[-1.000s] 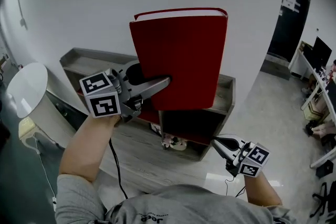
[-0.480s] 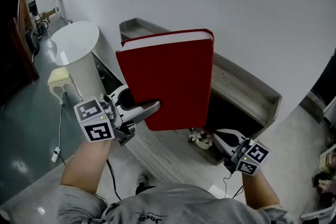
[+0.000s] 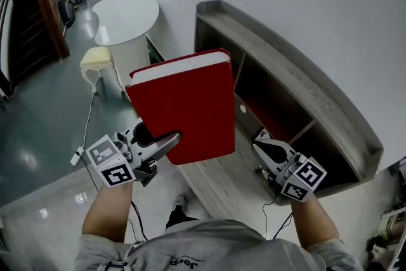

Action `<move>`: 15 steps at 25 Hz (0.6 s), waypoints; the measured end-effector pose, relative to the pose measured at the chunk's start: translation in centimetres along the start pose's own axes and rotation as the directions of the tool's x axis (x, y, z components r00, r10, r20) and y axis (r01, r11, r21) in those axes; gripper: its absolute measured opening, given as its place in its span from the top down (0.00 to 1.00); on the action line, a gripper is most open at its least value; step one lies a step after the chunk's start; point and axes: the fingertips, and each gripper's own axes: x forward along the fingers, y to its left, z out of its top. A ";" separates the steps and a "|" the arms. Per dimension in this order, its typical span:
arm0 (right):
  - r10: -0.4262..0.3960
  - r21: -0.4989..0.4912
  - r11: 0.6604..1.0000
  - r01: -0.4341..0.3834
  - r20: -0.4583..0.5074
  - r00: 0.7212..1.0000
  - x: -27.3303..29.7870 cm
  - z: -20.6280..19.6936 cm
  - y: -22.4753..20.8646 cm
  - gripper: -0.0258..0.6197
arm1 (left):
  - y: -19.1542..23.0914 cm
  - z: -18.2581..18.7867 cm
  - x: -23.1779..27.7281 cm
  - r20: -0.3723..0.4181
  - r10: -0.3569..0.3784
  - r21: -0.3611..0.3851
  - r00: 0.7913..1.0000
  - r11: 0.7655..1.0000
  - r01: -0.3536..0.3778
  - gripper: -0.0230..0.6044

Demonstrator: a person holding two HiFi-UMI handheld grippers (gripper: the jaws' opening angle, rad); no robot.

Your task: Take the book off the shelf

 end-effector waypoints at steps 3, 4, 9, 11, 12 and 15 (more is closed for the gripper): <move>0.017 -0.017 1.000 -0.017 -0.005 1.000 4.8 -0.2 -0.7 0.94 | 4.7 -1.0 -2.3 0.017 0.063 -0.042 0.998 0.997 -0.062 0.51; 0.021 -0.017 1.000 -0.022 -0.008 1.000 6.4 -0.3 -1.0 0.94 | 6.3 -1.4 -3.0 0.018 0.085 -0.059 0.996 0.995 -0.084 0.51; 0.059 0.001 0.998 -0.059 -0.031 0.998 14.3 -1.6 -2.9 0.94 | 13.6 -4.6 -5.6 -0.013 0.170 -0.148 0.985 0.974 -0.170 0.51; 0.069 0.007 0.998 -0.069 -0.038 0.997 17.5 -2.2 -3.7 0.94 | 16.5 -5.8 -6.4 -0.026 0.186 -0.191 0.982 0.964 -0.187 0.51; 0.075 0.010 0.997 -0.074 -0.043 0.996 19.0 -2.5 -4.1 0.94 | 17.9 -6.4 -6.8 -0.032 0.194 -0.210 0.980 0.958 -0.196 0.51; 0.087 0.025 0.996 -0.085 -0.057 0.995 23.3 -3.7 -5.4 0.94 | 22.1 -8.4 -8.0 -0.054 0.220 -0.261 0.974 0.938 -0.226 0.51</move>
